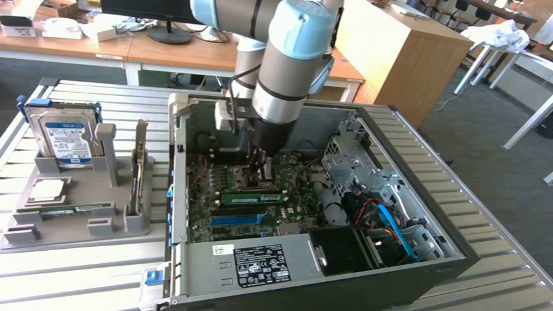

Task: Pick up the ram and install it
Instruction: 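Press down the ram until it locks into place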

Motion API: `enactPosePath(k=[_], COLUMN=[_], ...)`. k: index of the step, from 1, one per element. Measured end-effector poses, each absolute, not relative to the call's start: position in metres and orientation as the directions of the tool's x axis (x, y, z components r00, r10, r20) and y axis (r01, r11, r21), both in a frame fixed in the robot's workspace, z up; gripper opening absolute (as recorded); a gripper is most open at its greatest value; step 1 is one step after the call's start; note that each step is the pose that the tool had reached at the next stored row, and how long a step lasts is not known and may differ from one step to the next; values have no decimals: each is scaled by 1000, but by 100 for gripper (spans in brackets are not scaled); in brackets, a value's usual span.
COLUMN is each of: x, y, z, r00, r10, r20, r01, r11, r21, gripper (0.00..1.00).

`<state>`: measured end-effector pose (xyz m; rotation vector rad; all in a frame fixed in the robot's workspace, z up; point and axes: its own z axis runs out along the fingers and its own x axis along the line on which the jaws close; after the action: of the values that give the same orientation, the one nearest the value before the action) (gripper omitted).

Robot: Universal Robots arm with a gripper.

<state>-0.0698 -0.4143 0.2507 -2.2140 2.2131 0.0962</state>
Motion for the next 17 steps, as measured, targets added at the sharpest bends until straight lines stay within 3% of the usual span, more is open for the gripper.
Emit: enactPosePath(k=[17], x=[-80], y=[-414], z=[244], r00=[0], r10=[-999], r20=[-50], r01=[-999], r11=[-1], r21=[37], gripper=[10])
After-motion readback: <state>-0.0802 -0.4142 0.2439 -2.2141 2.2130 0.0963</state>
